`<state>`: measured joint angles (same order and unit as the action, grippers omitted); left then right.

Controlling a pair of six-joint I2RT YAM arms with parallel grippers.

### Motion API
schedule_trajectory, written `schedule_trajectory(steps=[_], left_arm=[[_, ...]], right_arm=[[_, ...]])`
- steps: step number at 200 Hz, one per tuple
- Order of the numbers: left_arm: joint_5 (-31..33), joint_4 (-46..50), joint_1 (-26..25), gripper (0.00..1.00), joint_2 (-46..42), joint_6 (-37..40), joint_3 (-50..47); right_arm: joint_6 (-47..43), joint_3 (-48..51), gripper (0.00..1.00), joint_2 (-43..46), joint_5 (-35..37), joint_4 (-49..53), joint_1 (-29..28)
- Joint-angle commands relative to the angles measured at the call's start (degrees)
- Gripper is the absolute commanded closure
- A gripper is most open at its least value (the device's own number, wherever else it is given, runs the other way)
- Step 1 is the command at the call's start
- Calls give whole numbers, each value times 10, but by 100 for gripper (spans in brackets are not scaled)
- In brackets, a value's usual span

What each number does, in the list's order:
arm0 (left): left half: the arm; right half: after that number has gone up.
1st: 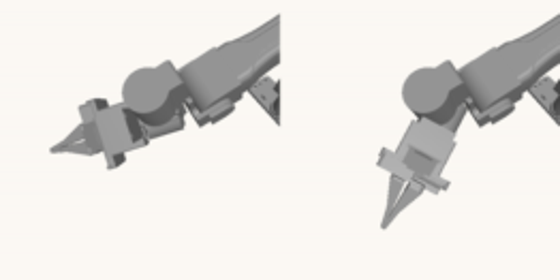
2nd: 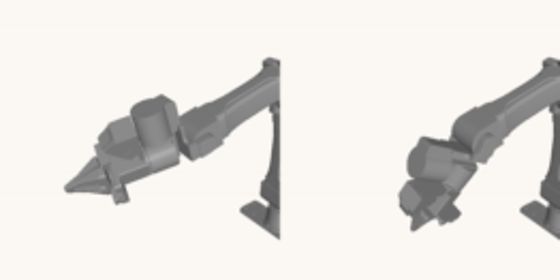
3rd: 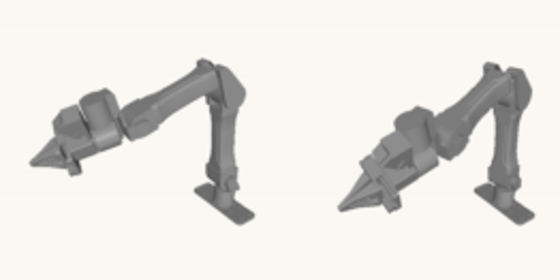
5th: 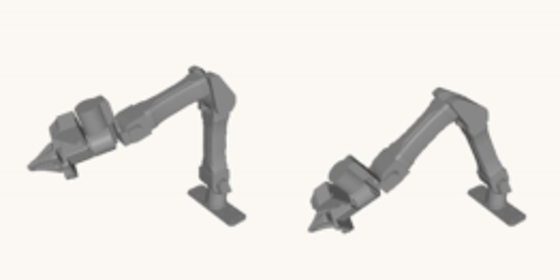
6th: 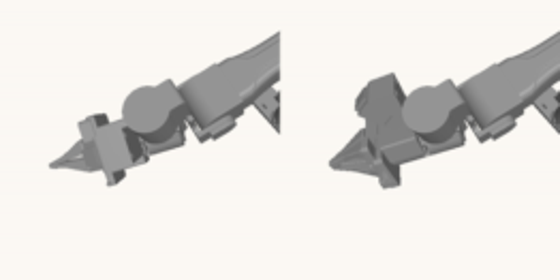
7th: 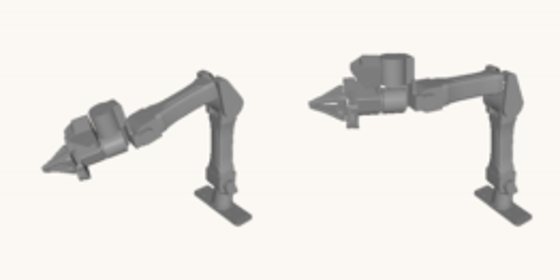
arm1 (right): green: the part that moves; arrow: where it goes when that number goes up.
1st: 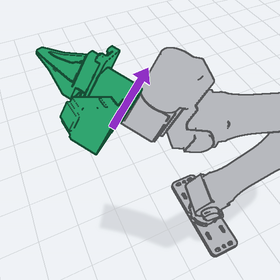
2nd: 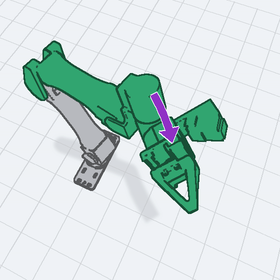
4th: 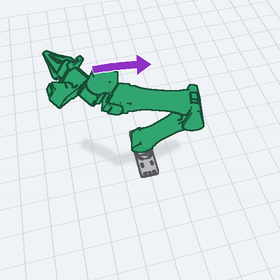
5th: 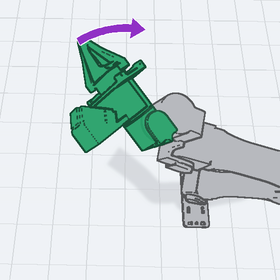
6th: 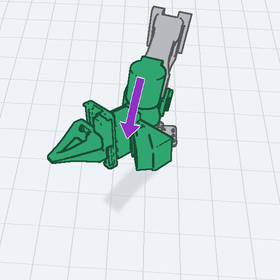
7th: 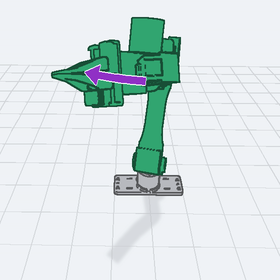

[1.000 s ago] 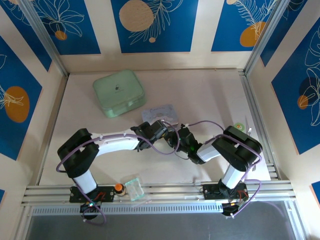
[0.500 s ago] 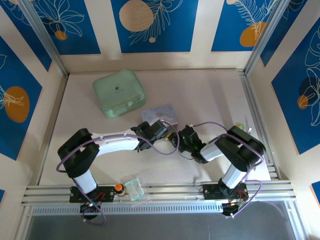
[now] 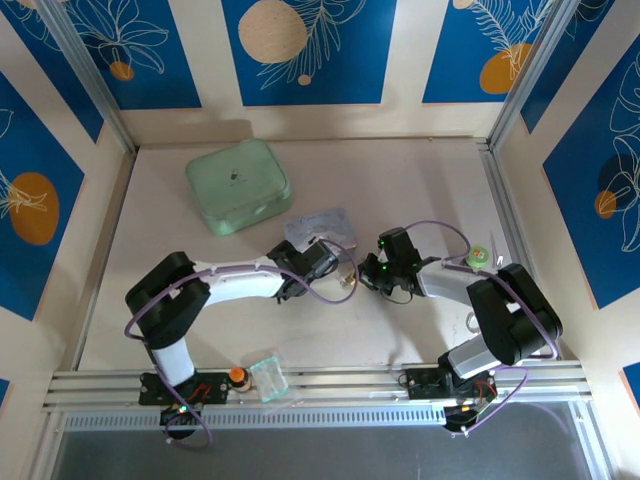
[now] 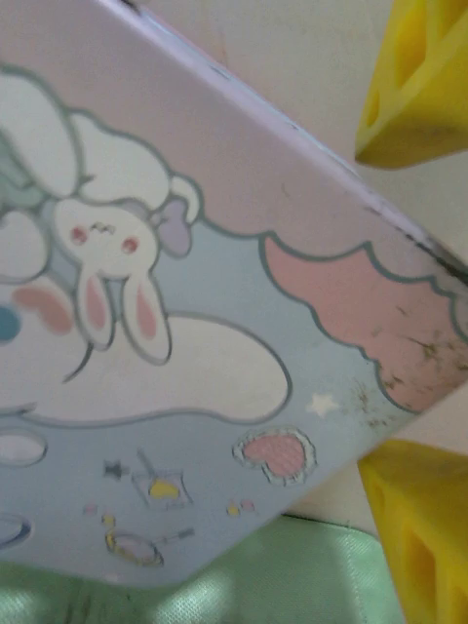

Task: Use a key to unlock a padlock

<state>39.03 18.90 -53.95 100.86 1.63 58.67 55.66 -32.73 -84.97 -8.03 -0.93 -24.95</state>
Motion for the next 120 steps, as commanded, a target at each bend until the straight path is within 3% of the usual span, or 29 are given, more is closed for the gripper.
schedule_trajectory(steps=[1,48,120], left_arm=[[-2,6,9,19,0,-20,1],[2,-9,42,11,-31,-27,-7],[-25,-12,78,10,-43,-52,-4]], right_arm=[[-84,2,100,-19,-53,153,24],[-162,-55,97,-52,-41,272,38],[-201,-159,87,-99,75,406,-12]])
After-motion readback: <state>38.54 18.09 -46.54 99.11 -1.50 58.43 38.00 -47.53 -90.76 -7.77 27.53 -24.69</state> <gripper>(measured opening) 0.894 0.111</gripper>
